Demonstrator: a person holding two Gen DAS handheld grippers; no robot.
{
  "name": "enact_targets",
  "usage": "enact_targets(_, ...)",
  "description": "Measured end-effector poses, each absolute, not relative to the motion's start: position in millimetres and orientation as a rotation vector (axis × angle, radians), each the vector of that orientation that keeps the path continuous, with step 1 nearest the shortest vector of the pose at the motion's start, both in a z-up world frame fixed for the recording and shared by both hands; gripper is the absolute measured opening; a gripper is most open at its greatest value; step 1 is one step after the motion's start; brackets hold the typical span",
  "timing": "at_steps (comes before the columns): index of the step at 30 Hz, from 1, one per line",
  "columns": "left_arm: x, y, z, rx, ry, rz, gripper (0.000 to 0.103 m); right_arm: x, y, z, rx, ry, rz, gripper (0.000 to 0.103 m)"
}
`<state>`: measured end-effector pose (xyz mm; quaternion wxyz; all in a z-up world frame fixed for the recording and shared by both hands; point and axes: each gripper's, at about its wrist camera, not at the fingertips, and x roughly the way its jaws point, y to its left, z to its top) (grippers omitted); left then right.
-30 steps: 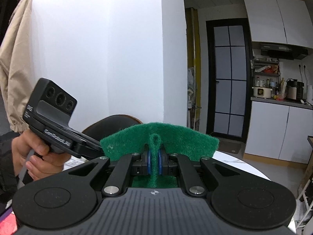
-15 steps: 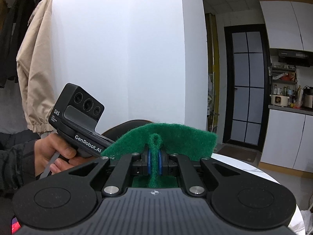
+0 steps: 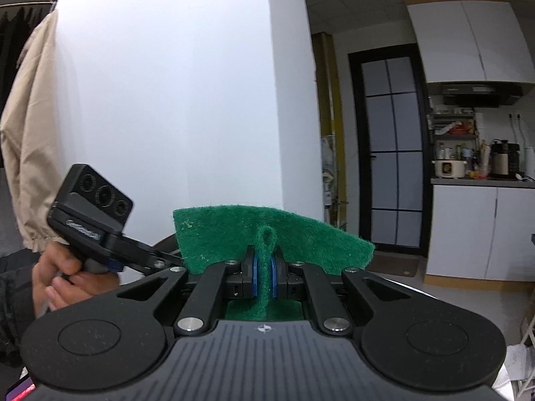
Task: Clean bowl
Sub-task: 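Rub the green pad on the bowl's outer bottom while the left gripper holds it inverted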
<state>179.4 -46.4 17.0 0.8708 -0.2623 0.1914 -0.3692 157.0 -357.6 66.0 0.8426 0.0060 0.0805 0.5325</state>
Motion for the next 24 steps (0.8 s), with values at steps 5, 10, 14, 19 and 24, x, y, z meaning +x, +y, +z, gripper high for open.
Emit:
enact_targets(5,176.9,-45.2,16.2,-0.58,0.393,-0.794,0.011,162.6,-356.8,61.3,-0.003,0.185,1.09,0.008)
enact_targets(10,173.2,-39.2,14.8,-0.626,0.373,-0.827,0.011,163.0,-354.2,58.8,-0.046,0.191,1.064,0.008)
enact_targets(14,171.3,-32.4,13.6,-0.665,0.351,-0.842,0.01,164.1,-351.2,57.3,-0.076,0.21,1.056,0.008)
enact_targets(19,171.8,-30.7,11.9,-0.678,0.349,-0.842,0.009,161.9,-348.4,58.2,-0.09,0.207,1.05,0.008)
enact_targets(24,173.2,-34.8,11.4,-0.651,0.371,-0.822,0.01,151.5,-349.8,64.5,-0.082,0.139,1.059,0.008)
